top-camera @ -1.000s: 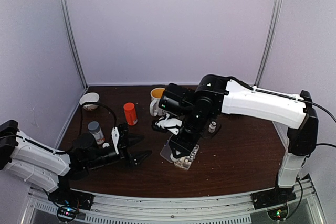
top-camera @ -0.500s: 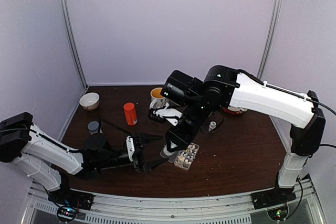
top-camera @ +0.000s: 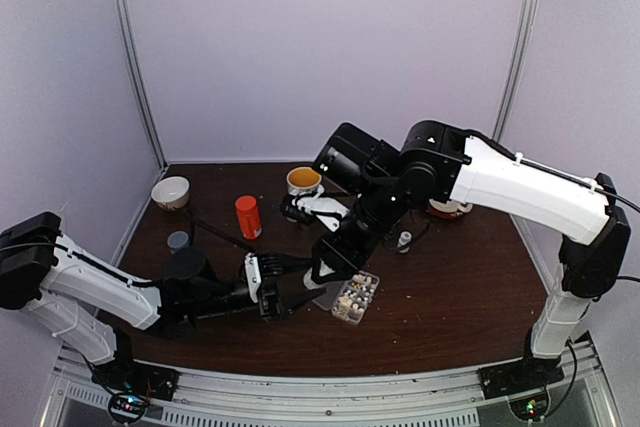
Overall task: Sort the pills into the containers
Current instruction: Pass from the right arm to the left
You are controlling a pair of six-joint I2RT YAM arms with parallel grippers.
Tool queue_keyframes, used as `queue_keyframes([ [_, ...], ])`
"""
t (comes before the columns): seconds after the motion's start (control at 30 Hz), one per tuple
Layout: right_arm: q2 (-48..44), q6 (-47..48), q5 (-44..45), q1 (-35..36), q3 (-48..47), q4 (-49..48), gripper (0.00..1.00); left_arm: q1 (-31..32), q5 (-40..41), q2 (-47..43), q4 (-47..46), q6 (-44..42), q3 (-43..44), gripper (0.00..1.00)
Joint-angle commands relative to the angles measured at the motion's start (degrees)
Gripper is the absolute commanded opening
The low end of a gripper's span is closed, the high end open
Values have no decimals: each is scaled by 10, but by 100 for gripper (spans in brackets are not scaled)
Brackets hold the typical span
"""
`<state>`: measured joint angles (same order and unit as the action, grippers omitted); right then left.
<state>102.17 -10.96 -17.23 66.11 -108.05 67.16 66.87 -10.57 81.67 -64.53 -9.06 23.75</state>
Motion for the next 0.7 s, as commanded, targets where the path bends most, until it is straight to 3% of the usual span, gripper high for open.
queue_keyframes([
  [0.0,-11,-6,-10,-2,6,-14,19,3,-5,3,-8,3,10,45],
  [0.07,-12,-6,-11,-2,7,-18,19,2,-1,4,-1,4,12,45],
  [0.17,-16,-6,-11,-2,8,-22,19,3,1,8,0,6,13,57],
  [0.27,-15,-6,-9,-2,8,-20,19,3,7,12,-1,10,13,60],
  [0.53,-20,-6,-5,-1,8,-17,18,3,17,14,-1,20,10,60],
  [0.67,-20,-6,-7,-2,9,-17,19,2,17,16,-2,23,10,51],
])
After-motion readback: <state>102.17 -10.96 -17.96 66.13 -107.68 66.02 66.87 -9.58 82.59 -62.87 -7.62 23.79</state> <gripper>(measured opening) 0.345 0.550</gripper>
